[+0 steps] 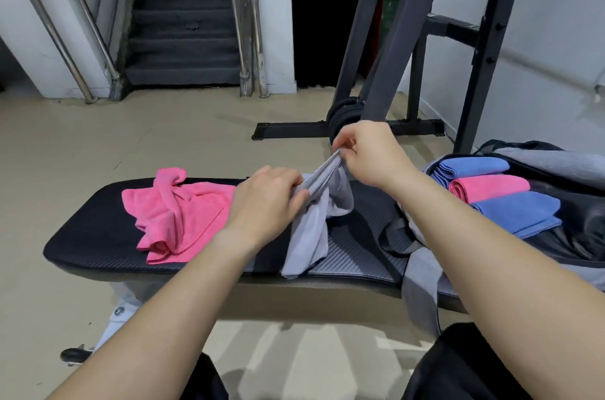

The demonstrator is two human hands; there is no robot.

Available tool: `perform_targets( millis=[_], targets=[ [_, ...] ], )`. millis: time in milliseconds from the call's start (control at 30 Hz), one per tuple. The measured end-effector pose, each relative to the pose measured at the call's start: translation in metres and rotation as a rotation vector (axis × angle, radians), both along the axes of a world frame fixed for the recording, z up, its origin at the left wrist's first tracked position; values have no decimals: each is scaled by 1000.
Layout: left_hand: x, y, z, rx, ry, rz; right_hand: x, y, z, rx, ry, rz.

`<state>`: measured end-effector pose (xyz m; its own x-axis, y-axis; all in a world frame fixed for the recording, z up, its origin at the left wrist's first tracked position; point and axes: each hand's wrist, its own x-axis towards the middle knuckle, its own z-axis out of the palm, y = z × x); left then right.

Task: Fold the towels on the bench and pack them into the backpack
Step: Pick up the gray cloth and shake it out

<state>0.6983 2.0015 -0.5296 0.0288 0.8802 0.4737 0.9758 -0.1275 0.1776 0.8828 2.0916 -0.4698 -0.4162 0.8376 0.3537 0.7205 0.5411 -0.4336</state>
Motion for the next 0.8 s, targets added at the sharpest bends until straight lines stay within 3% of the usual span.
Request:
perform_targets(
  millis=[300,400,533,667,800],
  targets=[
    [26,-17,33,-32,-188,-91,-10,4,94,209,-68,1],
    [35,-21,35,-111,-258,-77,-2,3,110,194,44,-32],
    [36,-28,18,-204,-230,-56,10,3,105,151,-13,-58],
    [27,-32,-3,-420,-151,-54,24,7,98,120,39,-76],
    [18,-36,-5,-710,-227,-200,35,7,88,86,22,-55]
  ],
)
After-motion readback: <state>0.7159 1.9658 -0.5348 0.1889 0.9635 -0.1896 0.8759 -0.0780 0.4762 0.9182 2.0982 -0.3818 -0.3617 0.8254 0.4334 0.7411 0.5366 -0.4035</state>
